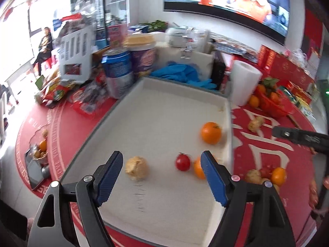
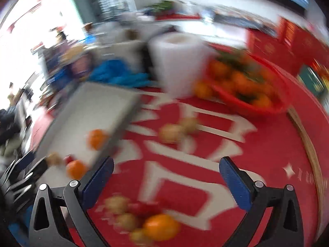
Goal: Organize fruits
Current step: 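Place the dried fruit and orange into the white tray, opening both tools, then grasp a dried fruit with the left tool while the right tool grasps a kiwi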
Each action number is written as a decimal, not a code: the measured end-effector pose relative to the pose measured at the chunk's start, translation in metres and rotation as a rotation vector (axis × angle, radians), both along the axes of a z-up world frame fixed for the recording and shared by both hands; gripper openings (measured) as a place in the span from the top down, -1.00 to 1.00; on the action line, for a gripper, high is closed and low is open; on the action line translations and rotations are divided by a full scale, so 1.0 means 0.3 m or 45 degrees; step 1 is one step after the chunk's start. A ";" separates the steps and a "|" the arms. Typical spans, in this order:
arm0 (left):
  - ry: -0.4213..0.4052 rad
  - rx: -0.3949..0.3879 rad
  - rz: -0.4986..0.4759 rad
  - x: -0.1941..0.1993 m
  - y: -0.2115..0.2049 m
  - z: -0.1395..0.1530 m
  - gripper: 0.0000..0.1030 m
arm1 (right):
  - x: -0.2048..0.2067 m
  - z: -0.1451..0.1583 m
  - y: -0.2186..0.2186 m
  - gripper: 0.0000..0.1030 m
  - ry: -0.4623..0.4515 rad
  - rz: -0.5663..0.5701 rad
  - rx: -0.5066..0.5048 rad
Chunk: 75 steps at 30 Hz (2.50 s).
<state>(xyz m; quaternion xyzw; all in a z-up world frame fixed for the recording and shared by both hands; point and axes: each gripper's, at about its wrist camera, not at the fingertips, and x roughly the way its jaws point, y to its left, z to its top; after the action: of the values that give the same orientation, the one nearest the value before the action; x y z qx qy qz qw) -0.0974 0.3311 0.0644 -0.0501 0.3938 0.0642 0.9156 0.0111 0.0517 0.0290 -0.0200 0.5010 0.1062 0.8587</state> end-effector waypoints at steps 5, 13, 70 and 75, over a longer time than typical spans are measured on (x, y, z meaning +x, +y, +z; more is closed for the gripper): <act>0.002 0.005 -0.130 0.002 -0.106 0.014 -0.57 | 0.064 -0.062 -0.143 -1.00 0.053 -0.159 -0.015; 0.005 0.104 -0.254 -0.027 -0.225 0.005 -0.57 | 0.142 -0.098 -0.159 -1.00 0.034 -0.286 0.056; 0.232 0.007 -0.393 0.425 -0.577 -0.140 0.51 | 0.056 -0.061 -0.350 0.43 -0.153 -0.183 -0.073; 0.172 -0.085 -0.373 0.354 -0.500 -0.064 0.51 | -0.010 -0.001 -0.390 0.43 -0.162 -0.156 -0.007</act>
<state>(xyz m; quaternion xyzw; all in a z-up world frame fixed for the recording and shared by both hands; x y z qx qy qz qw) 0.0087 0.1812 0.0452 -0.0179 0.4595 -0.0799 0.8844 0.0081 -0.0653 0.0288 0.0017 0.4459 0.0508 0.8936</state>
